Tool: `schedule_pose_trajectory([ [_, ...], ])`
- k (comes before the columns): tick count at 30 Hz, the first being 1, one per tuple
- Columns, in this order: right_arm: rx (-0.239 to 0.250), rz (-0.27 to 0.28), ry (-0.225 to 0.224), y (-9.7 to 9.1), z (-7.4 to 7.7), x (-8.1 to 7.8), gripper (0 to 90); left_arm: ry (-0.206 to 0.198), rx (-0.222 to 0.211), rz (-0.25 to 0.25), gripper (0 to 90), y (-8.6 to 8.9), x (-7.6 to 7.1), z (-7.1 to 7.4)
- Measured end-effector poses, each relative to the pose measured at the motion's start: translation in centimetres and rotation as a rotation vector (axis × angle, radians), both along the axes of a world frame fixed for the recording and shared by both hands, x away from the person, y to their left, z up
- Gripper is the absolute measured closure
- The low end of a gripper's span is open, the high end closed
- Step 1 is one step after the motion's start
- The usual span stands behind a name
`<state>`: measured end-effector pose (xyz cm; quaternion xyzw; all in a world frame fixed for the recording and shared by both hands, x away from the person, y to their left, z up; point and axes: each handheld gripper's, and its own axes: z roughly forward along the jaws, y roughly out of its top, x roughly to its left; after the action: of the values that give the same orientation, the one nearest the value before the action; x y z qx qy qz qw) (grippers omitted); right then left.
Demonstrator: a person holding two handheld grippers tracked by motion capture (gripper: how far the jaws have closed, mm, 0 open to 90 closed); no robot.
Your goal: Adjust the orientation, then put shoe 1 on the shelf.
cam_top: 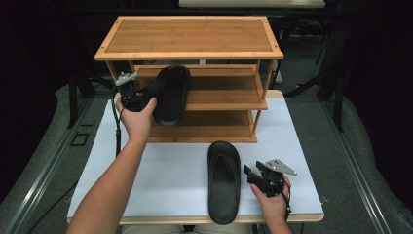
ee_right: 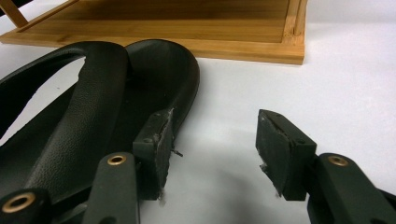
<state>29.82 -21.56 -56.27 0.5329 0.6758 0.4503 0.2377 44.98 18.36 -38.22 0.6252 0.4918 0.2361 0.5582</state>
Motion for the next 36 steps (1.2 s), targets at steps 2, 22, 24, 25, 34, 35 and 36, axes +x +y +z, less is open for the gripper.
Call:
schedule_pose_trajectory([
  [2,0.006,-0.002,-0.016,0.0,0.0,-0.1,45.7,-0.027,-0.006,-0.011,61.5,0.2,-0.6,0.3],
  [22,0.009,0.059,-0.099,1.8,2.5,-3.1,42.3,-0.056,0.003,-0.164,47.2,7.5,-11.6,-5.3],
  [24,0.007,0.072,-0.098,2.3,2.8,-3.4,41.9,-0.047,0.002,-0.144,47.3,8.4,-12.5,-6.9],
  [25,0.01,0.074,-0.109,2.4,2.8,-3.5,41.9,-0.045,0.011,-0.132,47.4,8.9,-12.8,-7.6],
  [34,-0.003,0.079,-0.084,3.2,2.5,-3.8,41.6,0.003,0.071,-0.123,47.4,11.0,-14.1,-12.0],
  [35,-0.001,0.078,-0.083,3.1,2.7,-4.0,41.2,0.003,0.069,-0.129,47.4,11.0,-14.2,-12.1],
  [36,-0.001,0.078,-0.083,3.1,2.7,-4.0,41.2,0.001,0.063,-0.132,47.4,11.0,-14.4,-12.3],
])
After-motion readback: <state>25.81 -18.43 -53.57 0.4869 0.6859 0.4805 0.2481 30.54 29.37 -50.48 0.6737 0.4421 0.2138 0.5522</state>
